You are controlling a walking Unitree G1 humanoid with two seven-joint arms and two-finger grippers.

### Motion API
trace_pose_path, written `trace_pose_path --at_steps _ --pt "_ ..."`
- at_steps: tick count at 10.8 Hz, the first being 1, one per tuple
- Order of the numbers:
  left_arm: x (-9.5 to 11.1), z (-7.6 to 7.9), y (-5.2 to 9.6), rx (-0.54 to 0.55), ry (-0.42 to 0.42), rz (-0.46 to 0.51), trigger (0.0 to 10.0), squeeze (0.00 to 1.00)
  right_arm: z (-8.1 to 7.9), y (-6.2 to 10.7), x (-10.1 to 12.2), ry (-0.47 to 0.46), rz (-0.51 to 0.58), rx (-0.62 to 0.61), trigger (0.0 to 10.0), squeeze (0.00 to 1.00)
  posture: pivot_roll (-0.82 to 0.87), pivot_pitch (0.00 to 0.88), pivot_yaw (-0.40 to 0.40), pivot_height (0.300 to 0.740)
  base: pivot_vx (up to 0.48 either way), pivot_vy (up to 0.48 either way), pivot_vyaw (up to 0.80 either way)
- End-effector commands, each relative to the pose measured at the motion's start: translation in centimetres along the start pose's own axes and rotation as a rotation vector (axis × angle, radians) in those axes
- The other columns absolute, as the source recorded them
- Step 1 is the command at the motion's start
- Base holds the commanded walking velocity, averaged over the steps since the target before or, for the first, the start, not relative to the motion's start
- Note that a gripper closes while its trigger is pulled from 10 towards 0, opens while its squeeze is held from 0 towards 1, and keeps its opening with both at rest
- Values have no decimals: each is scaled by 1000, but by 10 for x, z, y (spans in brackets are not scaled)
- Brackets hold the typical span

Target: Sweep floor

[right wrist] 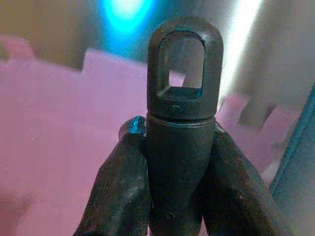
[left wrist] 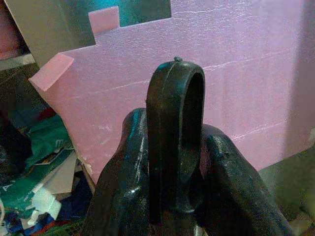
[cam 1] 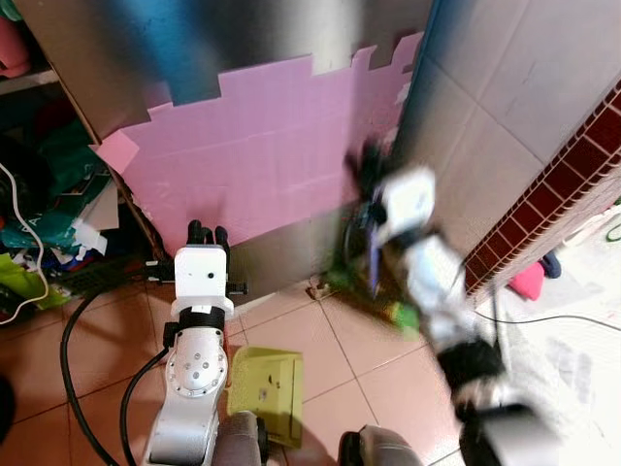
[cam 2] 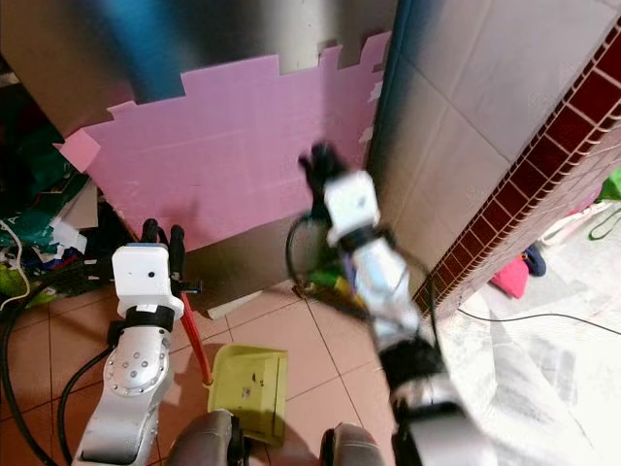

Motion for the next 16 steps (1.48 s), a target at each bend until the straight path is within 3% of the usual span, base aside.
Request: trace_pose_path --at_steps 1,4,5,6,8,10,11,12,13,14,16 --pt "2 -2 1 -5 -20 2 10000 0 -5 4 6 -12 24 21 10000 0 34 169 28 740 0 0 0" --pt "0 -2 -4 -2 -20 2 10000 0 -9 20 10 -137 -30 13 10000 0 -11 153 24 740 0 0 0" --pt "-2 1 -8 -5 -11 4 10000 0 0 19 30 -277 -36 -3 10000 0 -45 140 22 740 0 0 0" --pt "-3 3 -10 -8 -5 5 10000 0 5 15 42 -350 -26 12 10000 0 -60 133 20 740 0 0 0" --pt "-2 8 -17 -15 4 16 10000 0 8 7 77 -425 48 184 10000 0 -85 108 17 740 0 0 0" --pt "-1 5 -21 -9 2 32 10000 0 13 9 98 -408 90 333 10000 0 -89 87 10 740 0 0 0" --pt "0 3 -22 1 1 42 10000 0 29 2 106 -344 123 314 10000 0 -90 78 8 740 0 0 0" --pt "0 2 -23 4 0 45 10000 0 37 -3 108 -339 133 290 10000 0 -89 74 7 740 0 0 0" --pt "1 2 -24 11 4 51 10000 0 60 -15 105 -273 136 156 10000 0 -87 72 7 740 0 0 0" --pt "1 2 -24 20 6 55 10000 0 66 -18 100 -269 123 113 10000 0 -83 72 7 740 0 0 0" --pt "0 0 -27 47 5 51 10000 0 63 -24 95 -282 122 79 10000 0 -79 84 13 740 0 0 0"
Point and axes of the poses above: a point about 5 cm out from each wrist's last joint towards the gripper, its own y axis pointing back from the gripper into the wrist, its own x axis along the axis of the wrist's last joint, z = x × y, the point moved 5 cm from there along -y, pointing out of the wrist towards the gripper, and after that the axes turned 11 degrees about y, right-handed, at the moved point
